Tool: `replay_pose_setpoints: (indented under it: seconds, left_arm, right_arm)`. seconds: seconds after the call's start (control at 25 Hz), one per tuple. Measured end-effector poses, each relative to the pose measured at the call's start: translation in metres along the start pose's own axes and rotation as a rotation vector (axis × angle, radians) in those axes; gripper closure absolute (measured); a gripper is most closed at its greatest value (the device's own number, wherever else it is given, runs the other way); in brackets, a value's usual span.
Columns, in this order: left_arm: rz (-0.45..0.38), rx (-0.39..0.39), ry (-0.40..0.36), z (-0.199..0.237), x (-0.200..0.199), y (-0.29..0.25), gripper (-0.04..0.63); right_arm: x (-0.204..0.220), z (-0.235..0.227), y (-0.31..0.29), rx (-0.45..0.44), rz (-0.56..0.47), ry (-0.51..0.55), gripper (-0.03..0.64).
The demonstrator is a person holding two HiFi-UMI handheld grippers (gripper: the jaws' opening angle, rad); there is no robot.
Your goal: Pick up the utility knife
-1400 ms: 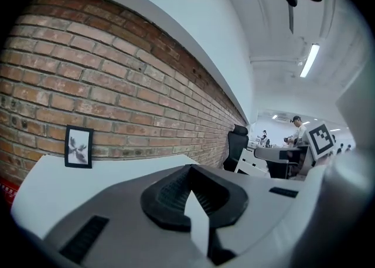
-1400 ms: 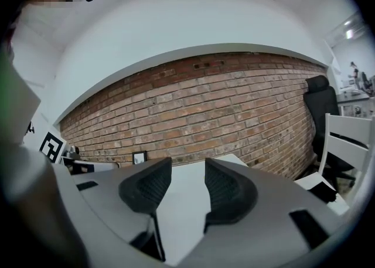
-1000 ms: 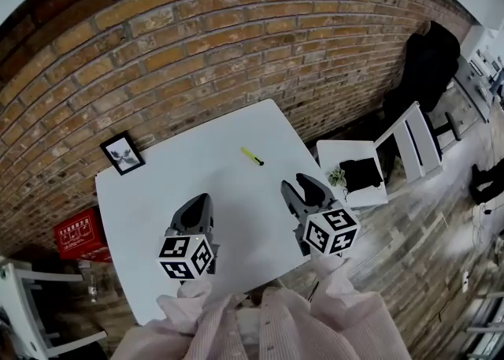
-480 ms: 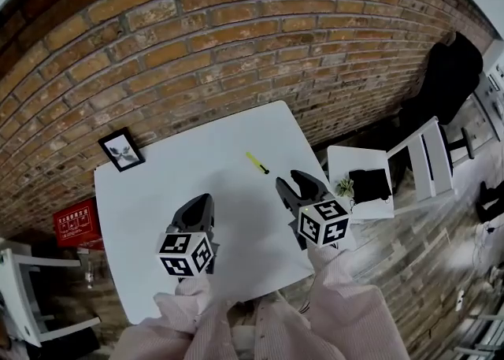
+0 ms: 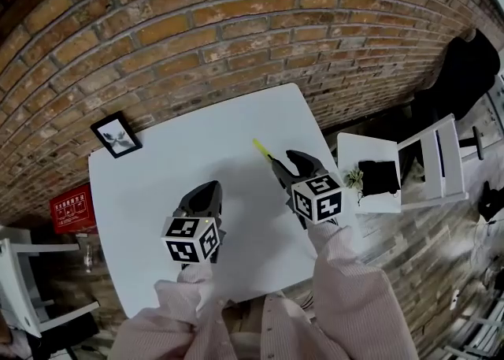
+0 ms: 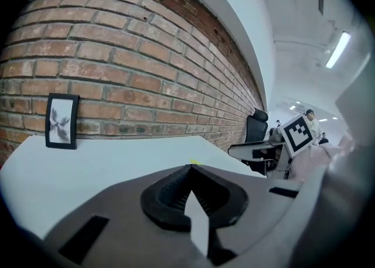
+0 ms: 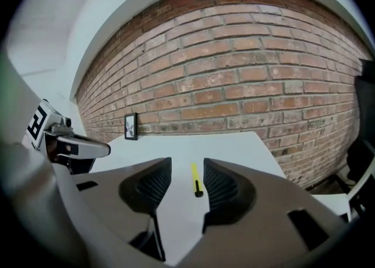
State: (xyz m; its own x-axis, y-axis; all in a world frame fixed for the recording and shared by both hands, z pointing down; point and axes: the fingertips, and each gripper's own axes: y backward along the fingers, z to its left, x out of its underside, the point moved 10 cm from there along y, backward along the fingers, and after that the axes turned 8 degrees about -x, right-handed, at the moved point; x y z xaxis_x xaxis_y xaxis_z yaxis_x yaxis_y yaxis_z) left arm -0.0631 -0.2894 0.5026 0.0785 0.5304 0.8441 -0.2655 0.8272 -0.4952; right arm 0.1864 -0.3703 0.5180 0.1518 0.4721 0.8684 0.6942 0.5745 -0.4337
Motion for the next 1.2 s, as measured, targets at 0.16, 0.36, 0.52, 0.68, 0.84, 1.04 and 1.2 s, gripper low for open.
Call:
replay_pose_setpoints:
  seconds: [0.16, 0.36, 0.52, 0.68, 0.84, 1.04, 1.2]
  left_arm:
    - [0.031, 0.008, 0.0, 0.0, 0.007, -0.014, 0.601]
    - [0.065, 0.015, -0.005, 0.002, 0.016, -0.028, 0.601]
    - [0.085, 0.013, 0.006, 0.004, 0.021, -0.037, 0.601]
    - [0.102, 0.015, 0.018, 0.004, 0.026, -0.042, 0.601]
    - [0.113, 0.022, 0.024, 0.005, 0.029, -0.046, 0.601]
    - [0.122, 0.026, 0.033, 0.008, 0.03, -0.048, 0.601]
    - [0.123, 0.027, 0.037, 0.011, 0.029, -0.048, 0.601]
  right_arm:
    - [0.006, -0.006, -0.02, -0.019, 0.051, 0.012, 0.453]
    - [0.012, -0.012, -0.042, -0.033, 0.119, 0.034, 0.453]
    - [0.016, -0.016, -0.058, -0.039, 0.187, 0.062, 0.453]
    - [0.02, -0.019, -0.068, -0.04, 0.246, 0.071, 0.453]
    - [0.024, -0.022, -0.074, -0.025, 0.272, 0.059, 0.453]
    - [0.028, -0.022, -0.08, -0.026, 0.317, 0.062, 0.454]
    - [0.028, -0.022, -0.082, -0.001, 0.346, 0.084, 0.493]
